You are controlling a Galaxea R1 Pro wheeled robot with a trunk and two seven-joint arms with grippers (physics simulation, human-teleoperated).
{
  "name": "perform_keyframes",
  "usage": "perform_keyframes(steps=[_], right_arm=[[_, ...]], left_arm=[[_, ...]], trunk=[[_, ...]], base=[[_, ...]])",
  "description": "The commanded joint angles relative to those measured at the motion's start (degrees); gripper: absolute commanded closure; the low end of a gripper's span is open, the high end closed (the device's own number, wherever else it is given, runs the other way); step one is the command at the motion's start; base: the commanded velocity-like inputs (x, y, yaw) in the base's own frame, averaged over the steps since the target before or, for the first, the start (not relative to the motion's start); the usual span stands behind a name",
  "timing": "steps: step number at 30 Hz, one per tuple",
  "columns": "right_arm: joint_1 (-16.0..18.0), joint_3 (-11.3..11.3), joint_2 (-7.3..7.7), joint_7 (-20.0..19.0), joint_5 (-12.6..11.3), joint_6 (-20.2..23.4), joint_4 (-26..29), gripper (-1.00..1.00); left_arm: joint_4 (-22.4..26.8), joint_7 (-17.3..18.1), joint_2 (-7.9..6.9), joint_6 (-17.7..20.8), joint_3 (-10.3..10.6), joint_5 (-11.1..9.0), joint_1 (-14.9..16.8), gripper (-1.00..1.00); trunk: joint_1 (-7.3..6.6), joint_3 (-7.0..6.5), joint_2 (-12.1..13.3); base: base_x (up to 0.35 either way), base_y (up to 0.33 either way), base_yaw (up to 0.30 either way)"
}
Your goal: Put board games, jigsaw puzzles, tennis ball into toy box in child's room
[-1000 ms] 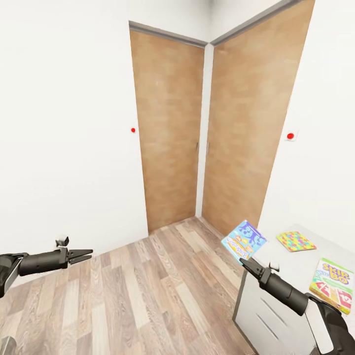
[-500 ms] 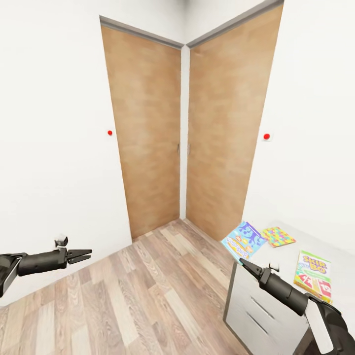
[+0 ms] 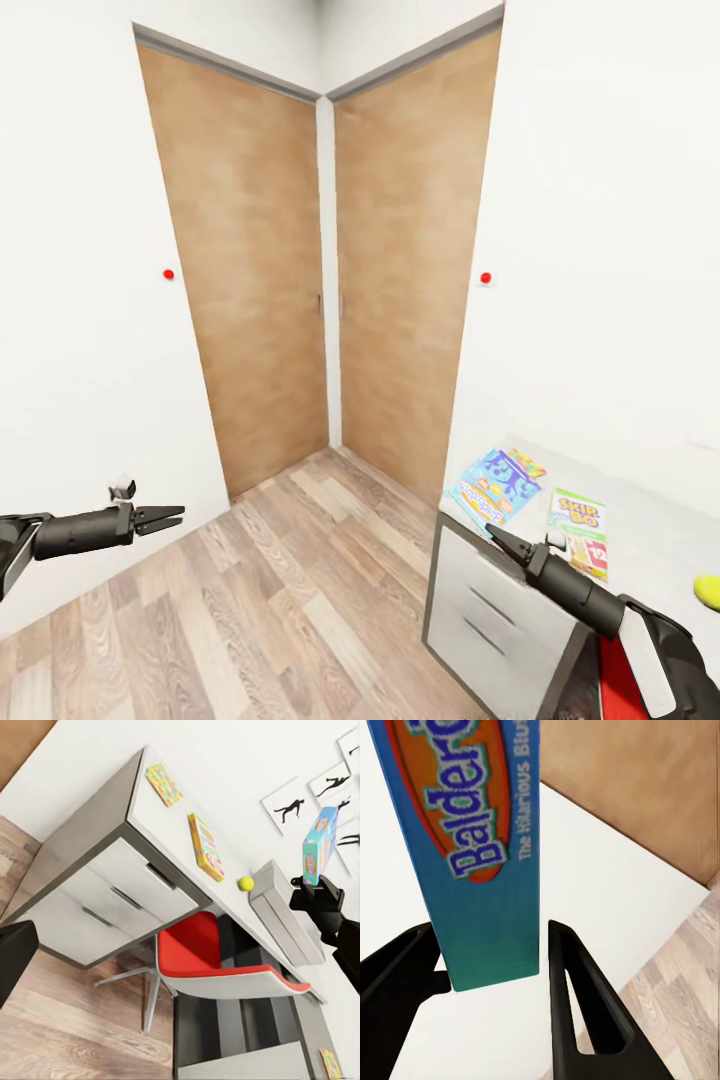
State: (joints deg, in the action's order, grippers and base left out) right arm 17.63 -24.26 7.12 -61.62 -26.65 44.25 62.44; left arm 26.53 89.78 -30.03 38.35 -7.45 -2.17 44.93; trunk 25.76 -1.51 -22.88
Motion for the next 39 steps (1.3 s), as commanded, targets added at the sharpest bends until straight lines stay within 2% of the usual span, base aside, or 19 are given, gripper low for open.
perform_keyframes(steps=[1, 7, 19, 39], right_arm=[[0.04, -0.02, -0.01, -0.08, -0.33, 0.4, -0.03, 1.0], [0.04, 0.0, -0.08, -0.08, -0.28, 0.4, -0.03, 1.0], [0.04, 0.02, -0.09, 0.1, -0.22, 0.21, -0.03, 1.0], [0.04, -0.12, -0.09, 0.1, -0.33, 0.22, -0.25, 1.0]], left_arm=[[0.02, 0.22, -0.02, 0.6, -0.02, 0.04, -0.01, -1.0], [0.02, 0.22, -0.04, 0.61, -0.02, 0.05, -0.01, -1.0], [0.02, 0.22, -0.03, 0.59, -0.02, 0.06, -0.01, -1.0], [0.02, 0.22, -0.12, 0.6, -0.02, 0.06, -0.01, -1.0]], trunk=[[0.02, -0.01, -0.04], [0.02, -0.19, -0.04], [0.02, -0.1, -0.04], [0.02, 0.66, -0.04]], base=[[0.0, 0.0, -0.28], [0.0, 0.0, -0.267], [0.0, 0.0, -0.086], [0.0, 0.0, -0.241]])
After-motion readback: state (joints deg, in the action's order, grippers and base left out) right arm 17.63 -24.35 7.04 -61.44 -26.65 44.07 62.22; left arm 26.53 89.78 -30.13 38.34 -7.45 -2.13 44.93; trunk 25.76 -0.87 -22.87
